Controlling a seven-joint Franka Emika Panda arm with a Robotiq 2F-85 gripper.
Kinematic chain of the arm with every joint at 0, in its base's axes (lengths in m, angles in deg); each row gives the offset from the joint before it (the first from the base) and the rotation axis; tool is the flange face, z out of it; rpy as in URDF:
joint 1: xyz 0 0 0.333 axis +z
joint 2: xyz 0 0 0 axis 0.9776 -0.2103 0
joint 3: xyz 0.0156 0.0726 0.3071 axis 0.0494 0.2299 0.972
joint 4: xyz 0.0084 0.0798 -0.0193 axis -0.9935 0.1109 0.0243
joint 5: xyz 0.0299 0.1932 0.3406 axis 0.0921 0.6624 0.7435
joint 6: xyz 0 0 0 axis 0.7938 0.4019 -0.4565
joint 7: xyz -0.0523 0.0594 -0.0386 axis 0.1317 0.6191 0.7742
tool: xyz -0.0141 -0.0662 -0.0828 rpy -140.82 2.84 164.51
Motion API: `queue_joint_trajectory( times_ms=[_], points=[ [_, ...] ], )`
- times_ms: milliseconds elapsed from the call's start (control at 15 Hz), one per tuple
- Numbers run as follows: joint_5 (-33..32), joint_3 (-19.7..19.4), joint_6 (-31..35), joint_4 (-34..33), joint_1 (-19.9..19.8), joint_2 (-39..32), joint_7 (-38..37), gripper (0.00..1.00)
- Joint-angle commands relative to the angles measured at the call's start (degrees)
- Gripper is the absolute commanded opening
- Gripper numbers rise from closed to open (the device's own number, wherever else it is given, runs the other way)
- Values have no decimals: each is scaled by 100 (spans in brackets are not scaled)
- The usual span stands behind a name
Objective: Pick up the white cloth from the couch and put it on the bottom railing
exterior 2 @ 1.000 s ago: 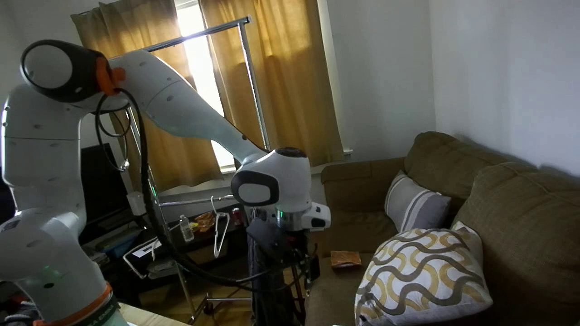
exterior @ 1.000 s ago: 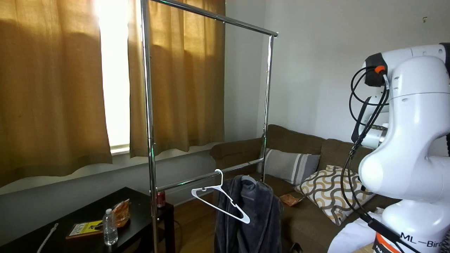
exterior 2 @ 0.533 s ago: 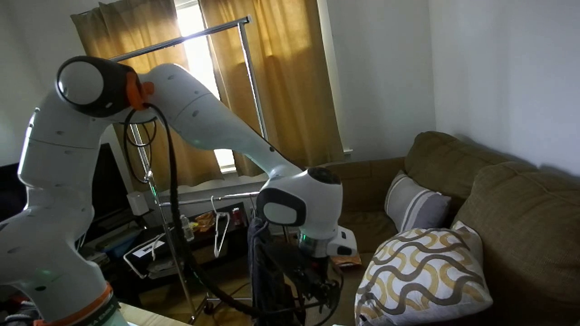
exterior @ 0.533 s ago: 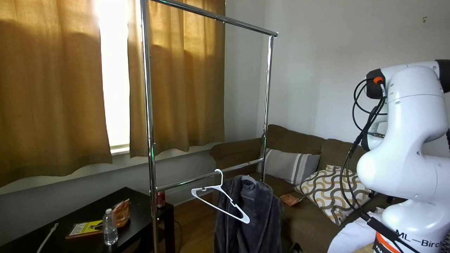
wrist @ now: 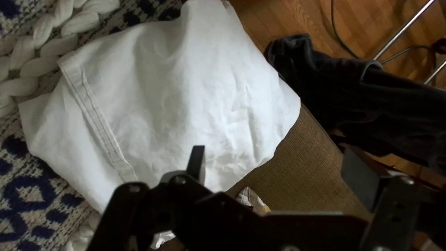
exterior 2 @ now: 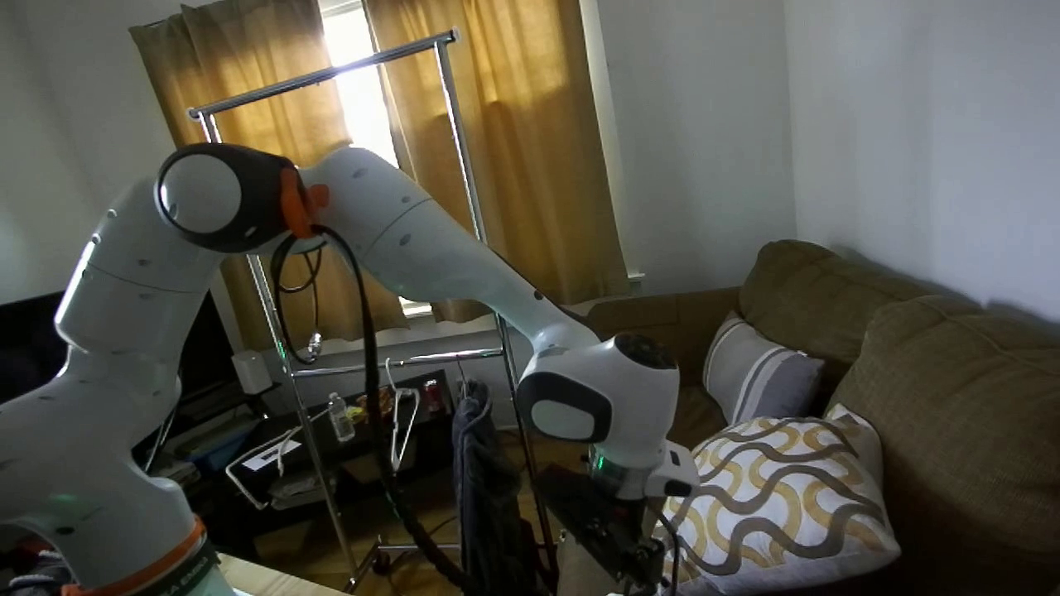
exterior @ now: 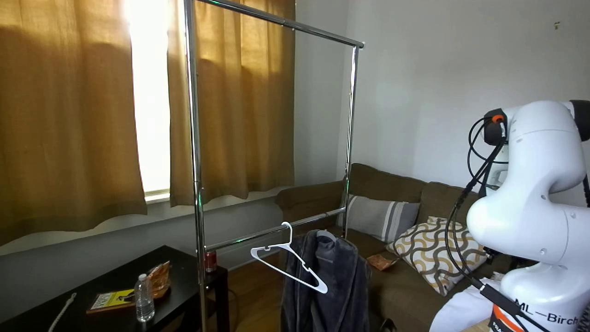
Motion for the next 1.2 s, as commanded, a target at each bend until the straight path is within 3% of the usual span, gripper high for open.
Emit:
queue_joint_trajectory(
  times_ms=[0, 133, 800, 1133],
  points=[
    [-141, 189, 9, -37, -172, 6, -98, 100],
    [-139, 200, 3, -56, -170, 5, -102, 100],
    [-904, 167, -372, -1492, -688, -1211, -63, 100],
    [-1262, 218, -113, -2018, -990, -1663, -69, 100]
  ],
)
